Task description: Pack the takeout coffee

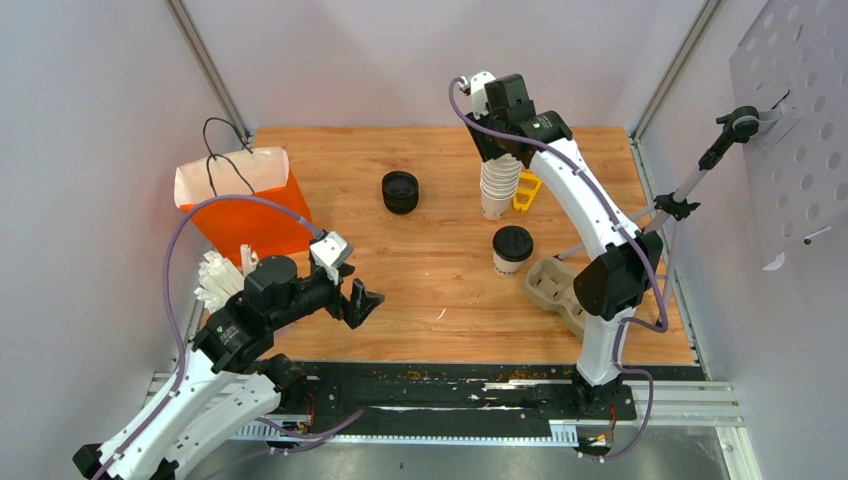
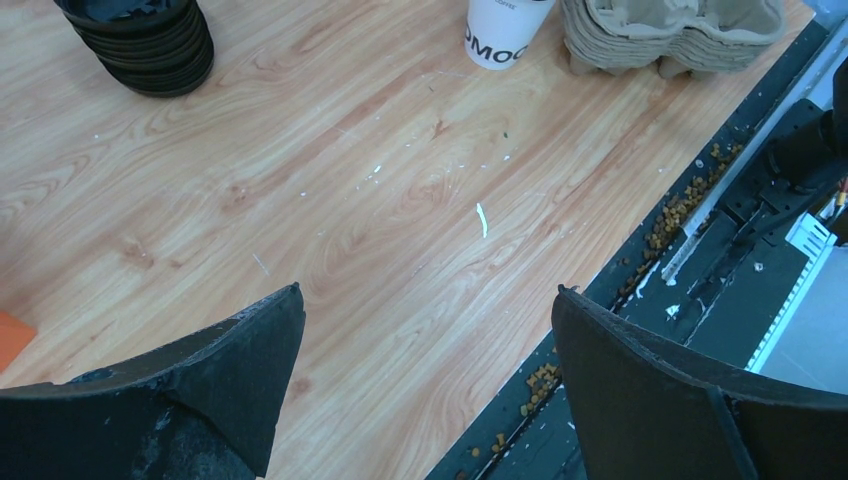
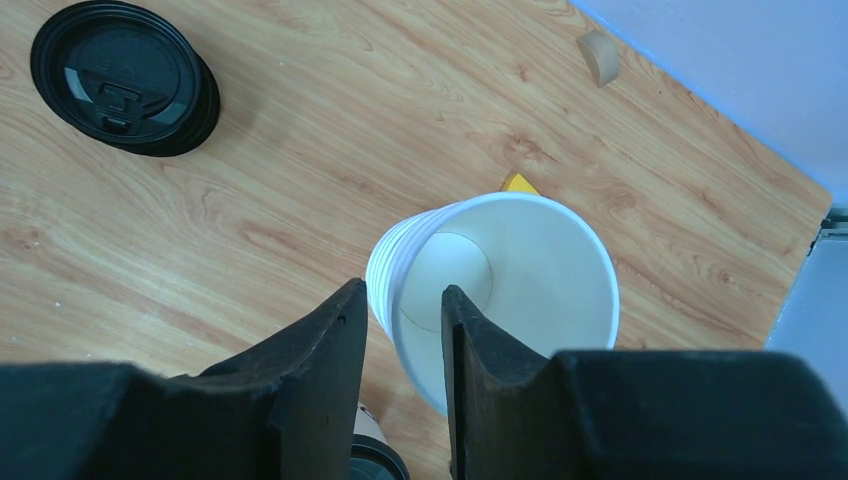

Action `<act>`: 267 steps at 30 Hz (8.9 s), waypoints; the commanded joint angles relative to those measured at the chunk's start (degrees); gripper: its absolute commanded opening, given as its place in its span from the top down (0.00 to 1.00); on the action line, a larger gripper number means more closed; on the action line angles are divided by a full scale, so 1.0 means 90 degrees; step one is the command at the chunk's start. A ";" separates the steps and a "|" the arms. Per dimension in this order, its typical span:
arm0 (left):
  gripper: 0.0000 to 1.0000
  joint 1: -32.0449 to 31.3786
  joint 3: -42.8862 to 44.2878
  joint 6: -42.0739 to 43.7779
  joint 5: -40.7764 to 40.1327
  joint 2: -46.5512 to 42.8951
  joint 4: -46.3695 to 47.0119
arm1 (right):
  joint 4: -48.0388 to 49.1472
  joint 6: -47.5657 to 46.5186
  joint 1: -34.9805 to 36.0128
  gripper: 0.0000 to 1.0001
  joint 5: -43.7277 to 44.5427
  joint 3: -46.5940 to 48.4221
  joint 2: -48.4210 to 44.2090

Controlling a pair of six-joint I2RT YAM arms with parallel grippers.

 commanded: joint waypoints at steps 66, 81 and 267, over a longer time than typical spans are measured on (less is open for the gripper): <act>0.00 0.0013 0.3361 -0.1347 -0.1980 0.1107 -0.2446 | 0.3378 -0.1607 0.3280 0.90 -0.0988 -0.6804 -0.4762; 0.00 0.0017 0.3127 -0.1215 -0.2353 0.2421 -0.1757 | 0.2892 0.0438 0.3474 0.68 -0.0220 -0.6362 -0.4406; 0.61 0.1472 0.0097 -0.8924 0.3448 0.2378 0.6324 | 0.9238 -0.0359 0.3776 0.22 -0.1193 -0.7867 -0.5999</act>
